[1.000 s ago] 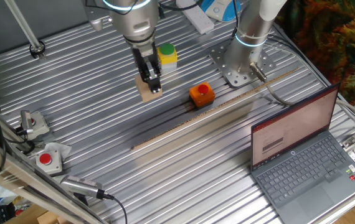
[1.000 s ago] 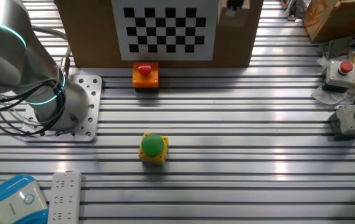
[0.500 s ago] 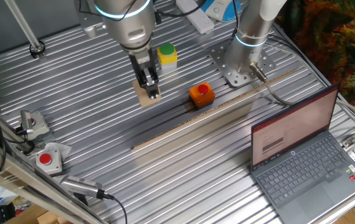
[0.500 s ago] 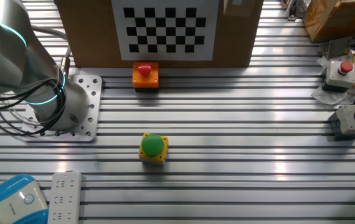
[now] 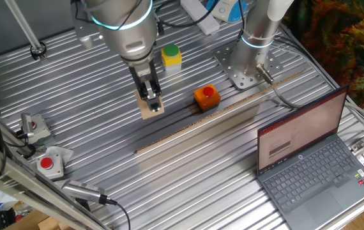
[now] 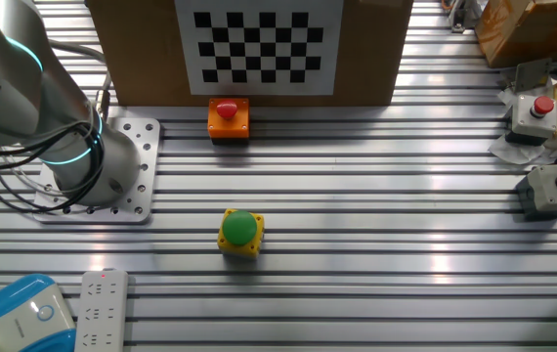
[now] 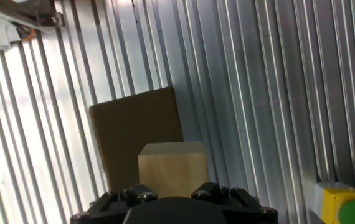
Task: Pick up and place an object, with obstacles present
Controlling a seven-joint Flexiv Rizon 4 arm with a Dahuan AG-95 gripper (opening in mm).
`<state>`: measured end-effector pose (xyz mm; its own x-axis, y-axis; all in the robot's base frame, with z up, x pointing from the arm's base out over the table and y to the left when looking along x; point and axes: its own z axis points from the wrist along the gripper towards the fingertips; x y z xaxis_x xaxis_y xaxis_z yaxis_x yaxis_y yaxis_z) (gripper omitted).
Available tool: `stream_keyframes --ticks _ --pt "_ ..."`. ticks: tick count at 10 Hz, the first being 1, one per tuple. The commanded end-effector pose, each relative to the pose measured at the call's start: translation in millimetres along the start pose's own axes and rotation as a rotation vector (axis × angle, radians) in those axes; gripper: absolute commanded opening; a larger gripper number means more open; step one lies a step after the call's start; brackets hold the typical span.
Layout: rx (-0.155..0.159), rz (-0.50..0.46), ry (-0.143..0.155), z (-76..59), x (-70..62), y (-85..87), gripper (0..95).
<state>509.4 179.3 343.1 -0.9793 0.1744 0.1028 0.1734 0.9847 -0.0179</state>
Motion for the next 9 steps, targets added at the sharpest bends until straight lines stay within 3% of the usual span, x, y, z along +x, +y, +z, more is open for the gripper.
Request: stream_keyframes --ticks 1,5,9 --pt "0.000 0.009 -0.002 -1.6 -0.7 6.8 0.0" --pt "-0.001 0.035 -0.001 -10.0 -2.5 23.8 0.0" --pt "0.012 0.007 -0.011 -10.0 -2.4 24.0 0.0"
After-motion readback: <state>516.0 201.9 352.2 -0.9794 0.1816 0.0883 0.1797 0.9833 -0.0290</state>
